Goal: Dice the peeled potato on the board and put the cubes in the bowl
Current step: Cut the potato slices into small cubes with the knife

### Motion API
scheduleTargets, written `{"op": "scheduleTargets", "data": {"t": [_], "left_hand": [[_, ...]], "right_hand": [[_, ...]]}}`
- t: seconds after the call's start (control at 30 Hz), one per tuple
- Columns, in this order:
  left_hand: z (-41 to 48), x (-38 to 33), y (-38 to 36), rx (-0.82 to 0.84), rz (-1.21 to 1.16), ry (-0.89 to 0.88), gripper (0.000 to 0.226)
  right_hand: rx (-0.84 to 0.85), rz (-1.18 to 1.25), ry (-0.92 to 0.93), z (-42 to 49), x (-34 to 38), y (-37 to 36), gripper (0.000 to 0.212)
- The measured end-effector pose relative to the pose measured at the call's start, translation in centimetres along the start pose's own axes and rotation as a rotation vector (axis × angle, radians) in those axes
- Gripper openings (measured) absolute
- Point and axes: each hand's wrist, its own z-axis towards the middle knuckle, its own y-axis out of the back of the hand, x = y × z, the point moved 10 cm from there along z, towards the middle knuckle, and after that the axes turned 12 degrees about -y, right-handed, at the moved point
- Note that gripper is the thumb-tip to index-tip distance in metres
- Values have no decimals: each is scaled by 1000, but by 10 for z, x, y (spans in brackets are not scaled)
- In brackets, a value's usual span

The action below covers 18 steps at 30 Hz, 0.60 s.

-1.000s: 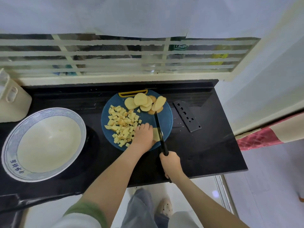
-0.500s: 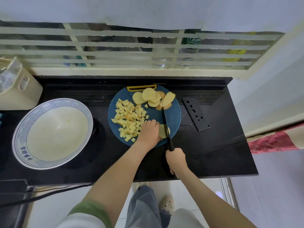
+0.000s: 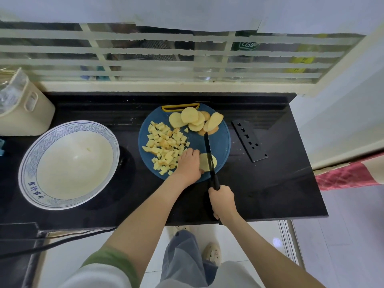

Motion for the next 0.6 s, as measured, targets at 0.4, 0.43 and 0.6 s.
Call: {"op": "scheduleTargets", "data": {"t": [0.4, 0.43, 0.6], "left_hand": [[-1, 3, 3, 1, 118, 0, 54], [0, 4, 3, 3, 118, 4, 55], [-2, 7, 5, -1, 90, 54, 55]], "right_hand": [[-23, 5, -16, 0, 3, 0, 19], [-25, 30, 4, -1, 5, 0, 20], [-8, 49, -1, -6, 2, -2, 19]]}}
